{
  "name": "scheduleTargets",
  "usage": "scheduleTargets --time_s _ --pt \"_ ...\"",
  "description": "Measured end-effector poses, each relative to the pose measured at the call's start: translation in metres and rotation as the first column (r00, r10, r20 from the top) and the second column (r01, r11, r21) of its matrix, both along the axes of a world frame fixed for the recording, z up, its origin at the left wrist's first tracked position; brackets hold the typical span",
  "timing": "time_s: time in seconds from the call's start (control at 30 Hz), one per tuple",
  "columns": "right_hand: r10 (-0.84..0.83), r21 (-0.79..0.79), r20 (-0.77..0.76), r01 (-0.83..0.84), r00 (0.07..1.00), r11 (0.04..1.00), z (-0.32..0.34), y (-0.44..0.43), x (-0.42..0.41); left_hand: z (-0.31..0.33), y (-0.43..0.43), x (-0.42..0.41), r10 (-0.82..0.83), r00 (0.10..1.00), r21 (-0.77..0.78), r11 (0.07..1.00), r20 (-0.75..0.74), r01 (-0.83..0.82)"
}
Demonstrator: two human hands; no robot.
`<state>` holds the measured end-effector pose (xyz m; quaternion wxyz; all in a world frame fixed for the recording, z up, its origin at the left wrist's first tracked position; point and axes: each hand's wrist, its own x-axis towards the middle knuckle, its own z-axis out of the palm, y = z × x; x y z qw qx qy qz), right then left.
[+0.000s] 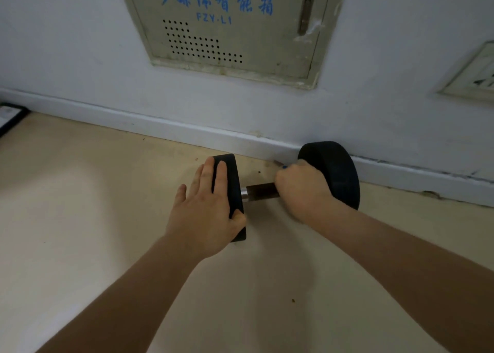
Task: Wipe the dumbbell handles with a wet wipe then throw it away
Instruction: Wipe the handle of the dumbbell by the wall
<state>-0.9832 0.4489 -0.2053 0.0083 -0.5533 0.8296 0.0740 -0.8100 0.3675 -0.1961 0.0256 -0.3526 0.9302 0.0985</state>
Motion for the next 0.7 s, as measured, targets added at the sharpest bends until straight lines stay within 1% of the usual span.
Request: scheduleTargets --time_s 0.07,0.17,0.27,0.33,0.4,0.5,0.57,0.63,0.67,0.7 --pt "0.005 0.063 -0.029 -0.003 1.0 0.998 0.004 -0.009 0.001 0.0 0.0 0.0 -0.002 1.0 0.004 1.0 0.01 0.002" --pt "0.026 0.178 -0.102 -0.008 0.994 0.984 0.002 0.003 0.011 0.002 0.001 0.003 -0.015 1.0 -0.009 1.0 0.021 0.015" --pt "0.127 0.248 -0.145 -0.088 0.981 0.965 0.009 0.017 0.014 0.003 0.008 0.01 -0.037 0.998 -0.024 0.999 0.045 0.038" --pt "0.183 0.237 -0.166 -0.141 0.969 0.961 0.015 0.015 0.003 0.003 0.012 0.014 -0.04 0.998 -0.027 0.999 0.055 0.041" --pt "0.173 0.214 -0.203 -0.128 0.964 0.968 0.019 0.011 -0.008 0.004 0.014 0.015 -0.038 0.997 -0.03 0.999 0.063 0.04" --pt "0.187 0.269 -0.238 -0.121 0.953 0.956 0.012 0.014 0.0 0.007 0.013 0.015 -0.034 0.996 -0.041 0.998 0.083 0.037" --pt "0.183 0.283 -0.201 -0.122 0.962 0.951 0.005 0.025 0.006 0.008 0.012 0.014 -0.03 0.994 -0.033 0.999 0.103 0.034" --pt "0.147 0.27 -0.118 -0.111 0.982 0.956 0.001 0.043 0.013 0.008 0.013 0.013 -0.023 0.993 -0.019 1.0 0.114 0.025" --pt "0.106 0.241 -0.042 -0.093 0.994 0.966 0.0 0.051 0.018 0.009 0.013 0.012 -0.017 0.993 -0.011 1.0 0.12 0.019" --pt "0.048 0.168 0.092 -0.063 0.995 0.984 0.001 0.057 0.024 0.01 0.01 0.011 -0.02 0.992 0.001 1.0 0.125 0.02"
